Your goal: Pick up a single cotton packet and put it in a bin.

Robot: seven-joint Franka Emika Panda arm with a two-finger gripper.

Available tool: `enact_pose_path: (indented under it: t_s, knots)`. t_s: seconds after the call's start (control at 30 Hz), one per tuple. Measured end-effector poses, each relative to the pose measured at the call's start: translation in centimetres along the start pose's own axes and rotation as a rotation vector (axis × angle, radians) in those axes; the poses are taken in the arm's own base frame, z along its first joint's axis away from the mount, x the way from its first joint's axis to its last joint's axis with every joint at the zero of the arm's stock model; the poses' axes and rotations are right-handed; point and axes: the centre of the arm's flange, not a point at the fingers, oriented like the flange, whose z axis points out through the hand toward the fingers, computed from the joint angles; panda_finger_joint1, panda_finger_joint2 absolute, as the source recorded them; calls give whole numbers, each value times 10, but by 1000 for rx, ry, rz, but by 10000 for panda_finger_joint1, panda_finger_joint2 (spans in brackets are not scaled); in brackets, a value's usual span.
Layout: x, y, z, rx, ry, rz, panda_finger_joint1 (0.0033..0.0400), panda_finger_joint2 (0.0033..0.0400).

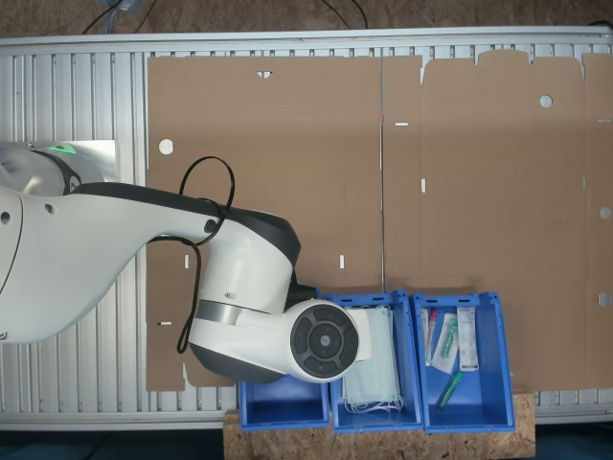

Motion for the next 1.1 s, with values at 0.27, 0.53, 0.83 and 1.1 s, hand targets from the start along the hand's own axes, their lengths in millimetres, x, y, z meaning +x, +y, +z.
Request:
enact_pose_path:
  t_s: [0.27, 0.53, 0.83, 1.1]
  knots:
    - [-1, 2, -2, -5, 1, -2, 55, 55]
    - [-2, 4, -4, -9, 2, -2, 55, 55]
    - [-4, 5, -3, -9, 2, -4, 55, 55]
    - [-4, 5, -3, -9, 1, -9, 55, 55]
